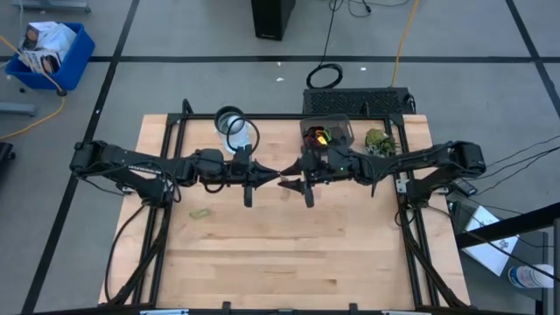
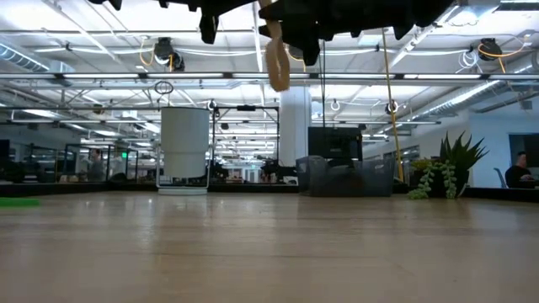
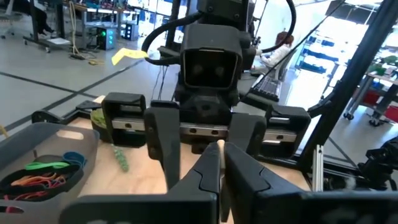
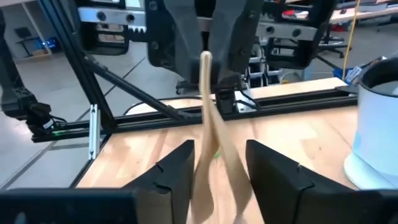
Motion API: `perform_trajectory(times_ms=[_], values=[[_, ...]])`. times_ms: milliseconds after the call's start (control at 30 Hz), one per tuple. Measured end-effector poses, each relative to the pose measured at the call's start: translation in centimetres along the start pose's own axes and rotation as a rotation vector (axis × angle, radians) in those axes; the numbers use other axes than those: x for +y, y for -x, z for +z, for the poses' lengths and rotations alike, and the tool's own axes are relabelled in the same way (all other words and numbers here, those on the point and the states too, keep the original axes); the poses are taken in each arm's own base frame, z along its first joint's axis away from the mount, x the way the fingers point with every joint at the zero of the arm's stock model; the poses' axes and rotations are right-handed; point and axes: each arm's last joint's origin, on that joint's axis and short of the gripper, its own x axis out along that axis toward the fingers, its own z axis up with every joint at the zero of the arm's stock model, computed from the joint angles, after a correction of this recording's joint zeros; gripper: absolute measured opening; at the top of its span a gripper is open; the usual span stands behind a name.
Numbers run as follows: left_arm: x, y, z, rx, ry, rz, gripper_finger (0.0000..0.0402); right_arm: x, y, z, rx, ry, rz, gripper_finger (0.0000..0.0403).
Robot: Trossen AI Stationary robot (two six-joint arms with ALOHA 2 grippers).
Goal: Pick and place rubber bands into bin
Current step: Put the brown rubber band into the black bin
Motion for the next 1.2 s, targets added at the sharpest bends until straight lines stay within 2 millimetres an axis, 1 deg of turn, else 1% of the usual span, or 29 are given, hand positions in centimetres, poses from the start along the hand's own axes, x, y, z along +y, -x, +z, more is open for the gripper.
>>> perform_trajectory(times_ms=[100, 167, 333, 367, 500, 667, 767, 900, 1033, 1200], values=[[0.1, 0.0, 0.0, 0.000, 0.000, 0.002, 0.0006, 0.0, 0.0, 0.0, -0.003, 0.001, 0.002, 0.0111], [0.1, 0.0, 0.0, -0.001, 0.000, 0.003, 0.0010, 0.0, 0.0, 0.0, -0.002, 0.002, 0.001, 0.0085], [0.1, 0.0, 0.0, -0.001, 0.000, 0.004, 0.0053, 0.0, 0.0, 0.0, -0.003, 0.004, 0.001, 0.0015], [0.1, 0.0, 0.0, -0.001, 0.000, 0.004, 0.0060, 0.0, 0.0, 0.0, -0.002, 0.007, 0.002, 0.0009], [0.1, 0.0, 0.0, -0.001, -0.002, 0.004, 0.0079, 0.0, 0.0, 0.0, 0.001, -0.004, 0.004, 0.0010], [0.2, 0.0, 0.0, -0.005, -0.004, 0.021, 0.0082, 0.0, 0.0, -0.1, 0.005, -0.009, 0.004, 0.0005], [0.2, 0.0, 0.0, -0.002, -0.015, 0.023, 0.0094, 0.0, 0.0, -0.1, 0.005, -0.012, 0.004, 0.0003], [0.0, 0.0, -0.1, 0.010, -0.038, 0.018, 0.0135, 0.0, 0.0, -0.1, 0.005, -0.012, 0.004, 0.0003], [-0.4, 0.0, -0.4, 0.044, -0.043, -0.071, 0.0181, 0.1, 0.2, 0.1, 0.001, -0.011, 0.005, 0.0002], [-0.4, 0.0, -0.6, 0.071, -0.035, -0.081, 0.0214, 0.2, 1.0, 0.7, 0.010, 0.005, -0.002, 0.0001]])
